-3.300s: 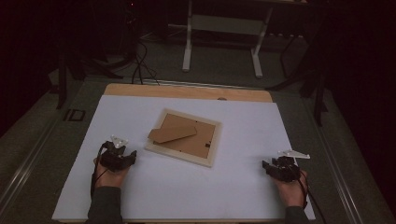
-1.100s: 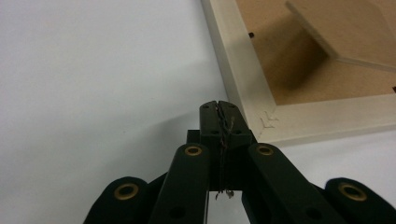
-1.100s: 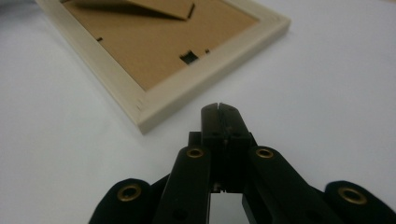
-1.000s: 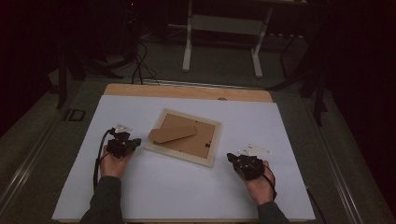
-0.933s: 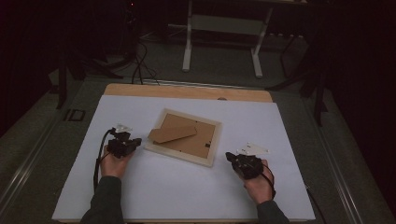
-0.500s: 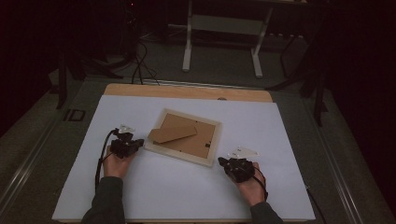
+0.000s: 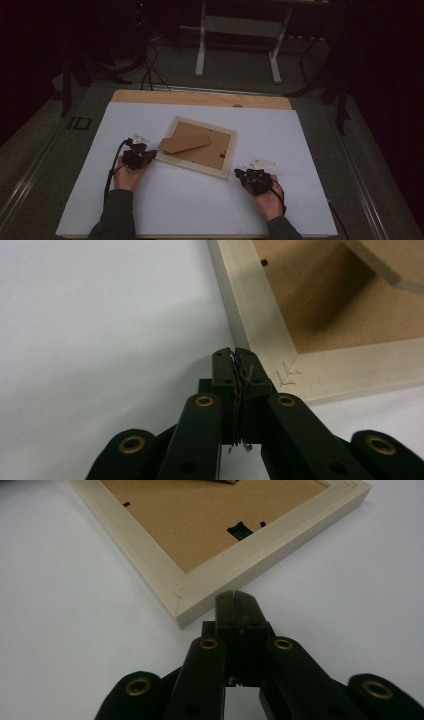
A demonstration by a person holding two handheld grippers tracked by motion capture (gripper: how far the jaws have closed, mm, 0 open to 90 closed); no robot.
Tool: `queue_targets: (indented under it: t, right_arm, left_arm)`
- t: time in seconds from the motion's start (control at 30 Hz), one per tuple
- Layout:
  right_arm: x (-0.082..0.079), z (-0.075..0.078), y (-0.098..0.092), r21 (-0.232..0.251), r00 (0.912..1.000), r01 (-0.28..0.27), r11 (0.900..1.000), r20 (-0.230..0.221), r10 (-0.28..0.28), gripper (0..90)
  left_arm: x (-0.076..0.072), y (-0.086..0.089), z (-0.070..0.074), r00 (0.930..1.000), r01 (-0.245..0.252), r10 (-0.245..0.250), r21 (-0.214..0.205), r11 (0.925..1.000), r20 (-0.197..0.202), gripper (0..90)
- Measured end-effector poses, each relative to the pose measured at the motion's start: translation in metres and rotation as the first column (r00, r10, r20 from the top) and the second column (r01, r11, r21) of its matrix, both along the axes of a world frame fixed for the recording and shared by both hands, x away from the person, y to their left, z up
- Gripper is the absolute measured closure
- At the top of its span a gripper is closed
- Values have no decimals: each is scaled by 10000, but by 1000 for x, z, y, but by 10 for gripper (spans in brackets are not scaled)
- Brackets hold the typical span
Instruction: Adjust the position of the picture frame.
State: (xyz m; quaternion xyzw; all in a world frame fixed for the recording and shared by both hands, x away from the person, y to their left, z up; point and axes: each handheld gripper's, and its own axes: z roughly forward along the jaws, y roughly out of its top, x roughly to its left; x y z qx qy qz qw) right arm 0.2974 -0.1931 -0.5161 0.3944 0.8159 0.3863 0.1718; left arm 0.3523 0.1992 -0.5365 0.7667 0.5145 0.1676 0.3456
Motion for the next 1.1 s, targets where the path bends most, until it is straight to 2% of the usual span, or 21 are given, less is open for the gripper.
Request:
queue_targets:
  t: [0.7, 1.1]
  right_arm:
    - [6, -4, -6, 73, 9995, 323, 9995, -69, -322, 899]
    - [11, -8, -12, 94, 9981, 537, 9985, -310, -534, 899]
  left_arm:
    - [-4, -6, 1, 10000, 77, -77, 261, 9996, -12, 899]
    - [-9, -16, 2, 9996, 272, -273, 471, 9985, 17, 899]
